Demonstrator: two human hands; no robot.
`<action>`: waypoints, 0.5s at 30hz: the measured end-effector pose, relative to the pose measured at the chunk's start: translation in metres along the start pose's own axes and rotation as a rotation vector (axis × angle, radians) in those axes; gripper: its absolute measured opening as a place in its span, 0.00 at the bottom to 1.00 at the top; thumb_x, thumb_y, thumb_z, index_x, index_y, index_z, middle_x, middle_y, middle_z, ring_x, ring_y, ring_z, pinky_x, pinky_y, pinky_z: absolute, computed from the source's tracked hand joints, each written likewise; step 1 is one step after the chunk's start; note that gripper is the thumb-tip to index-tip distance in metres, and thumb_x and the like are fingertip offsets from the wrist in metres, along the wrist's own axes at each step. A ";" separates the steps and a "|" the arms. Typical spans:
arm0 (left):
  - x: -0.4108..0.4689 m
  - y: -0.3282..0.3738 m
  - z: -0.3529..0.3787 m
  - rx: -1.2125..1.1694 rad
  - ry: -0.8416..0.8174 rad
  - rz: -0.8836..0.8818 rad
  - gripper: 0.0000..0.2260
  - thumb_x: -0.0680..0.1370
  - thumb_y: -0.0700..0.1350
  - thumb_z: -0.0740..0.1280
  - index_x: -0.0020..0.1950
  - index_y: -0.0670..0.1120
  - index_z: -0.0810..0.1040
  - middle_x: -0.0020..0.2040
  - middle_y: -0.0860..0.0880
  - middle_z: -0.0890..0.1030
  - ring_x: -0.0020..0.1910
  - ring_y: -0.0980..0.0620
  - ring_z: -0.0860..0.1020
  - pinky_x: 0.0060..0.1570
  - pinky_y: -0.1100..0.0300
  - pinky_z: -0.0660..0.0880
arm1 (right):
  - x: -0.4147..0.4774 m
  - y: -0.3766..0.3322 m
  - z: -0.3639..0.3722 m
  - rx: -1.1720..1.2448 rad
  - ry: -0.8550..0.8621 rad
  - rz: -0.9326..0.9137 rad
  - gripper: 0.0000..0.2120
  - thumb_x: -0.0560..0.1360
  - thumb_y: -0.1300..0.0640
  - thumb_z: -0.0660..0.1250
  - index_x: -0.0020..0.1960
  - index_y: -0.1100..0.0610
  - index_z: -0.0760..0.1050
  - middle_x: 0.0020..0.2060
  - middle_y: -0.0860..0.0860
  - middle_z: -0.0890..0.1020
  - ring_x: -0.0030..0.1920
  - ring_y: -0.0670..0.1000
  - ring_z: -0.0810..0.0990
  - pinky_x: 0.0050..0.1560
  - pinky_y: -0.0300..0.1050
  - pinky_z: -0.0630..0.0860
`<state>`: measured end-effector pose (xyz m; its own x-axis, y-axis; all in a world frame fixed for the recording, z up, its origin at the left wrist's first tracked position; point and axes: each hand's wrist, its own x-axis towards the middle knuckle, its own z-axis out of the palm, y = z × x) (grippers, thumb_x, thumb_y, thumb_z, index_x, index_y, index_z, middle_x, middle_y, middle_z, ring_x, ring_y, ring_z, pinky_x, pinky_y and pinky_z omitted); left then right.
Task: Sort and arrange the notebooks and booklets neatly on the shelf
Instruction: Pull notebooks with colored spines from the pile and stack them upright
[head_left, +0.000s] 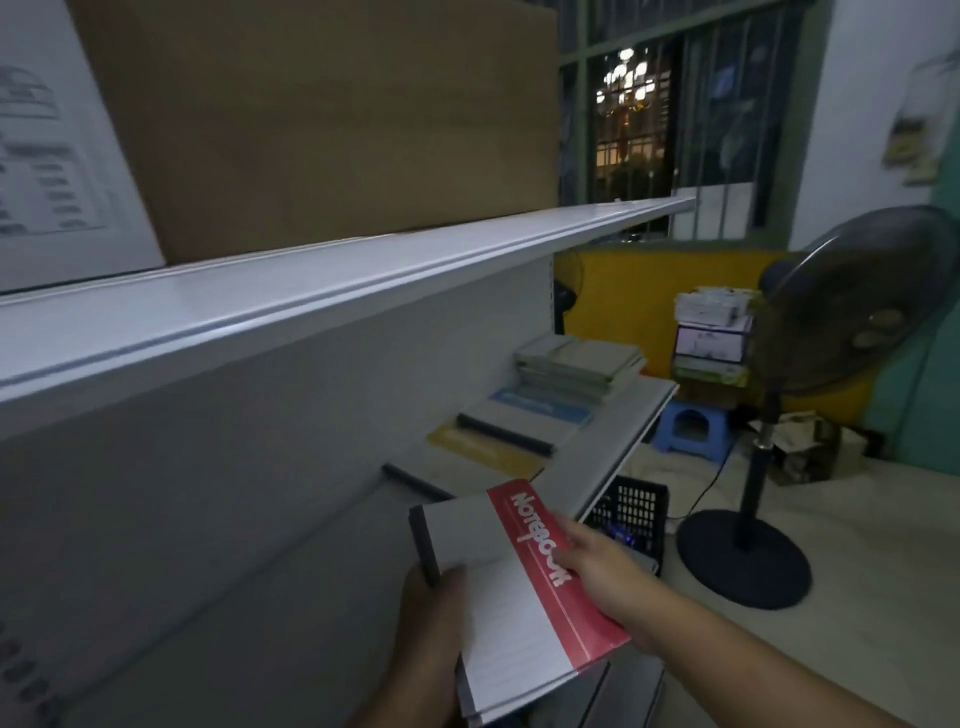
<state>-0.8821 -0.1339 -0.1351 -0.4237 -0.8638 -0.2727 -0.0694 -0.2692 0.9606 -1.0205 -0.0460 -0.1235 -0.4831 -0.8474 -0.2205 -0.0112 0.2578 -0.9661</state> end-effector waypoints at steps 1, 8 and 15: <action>0.014 0.004 0.008 0.014 0.022 0.020 0.11 0.79 0.39 0.61 0.61 0.43 0.73 0.52 0.46 0.79 0.50 0.47 0.77 0.48 0.57 0.72 | 0.011 0.001 -0.009 0.037 0.014 0.009 0.22 0.80 0.65 0.56 0.61 0.37 0.64 0.42 0.53 0.84 0.32 0.48 0.80 0.34 0.39 0.77; 0.090 0.022 0.069 0.109 0.139 0.065 0.07 0.80 0.41 0.62 0.58 0.45 0.73 0.42 0.51 0.76 0.40 0.53 0.74 0.40 0.58 0.70 | 0.093 -0.008 -0.074 -0.011 -0.004 0.043 0.26 0.74 0.73 0.56 0.67 0.53 0.69 0.46 0.54 0.83 0.37 0.51 0.82 0.32 0.37 0.76; 0.165 0.052 0.141 -0.012 0.239 -0.133 0.04 0.79 0.41 0.63 0.52 0.42 0.74 0.41 0.45 0.78 0.40 0.46 0.77 0.46 0.55 0.75 | 0.220 -0.033 -0.144 -0.586 -0.018 -0.135 0.18 0.76 0.64 0.56 0.61 0.53 0.76 0.52 0.49 0.82 0.45 0.48 0.80 0.41 0.34 0.74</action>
<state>-1.0833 -0.2304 -0.1230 -0.1866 -0.8962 -0.4024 -0.0992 -0.3903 0.9153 -1.2525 -0.1735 -0.1211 -0.4284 -0.8971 -0.1081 -0.5551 0.3557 -0.7518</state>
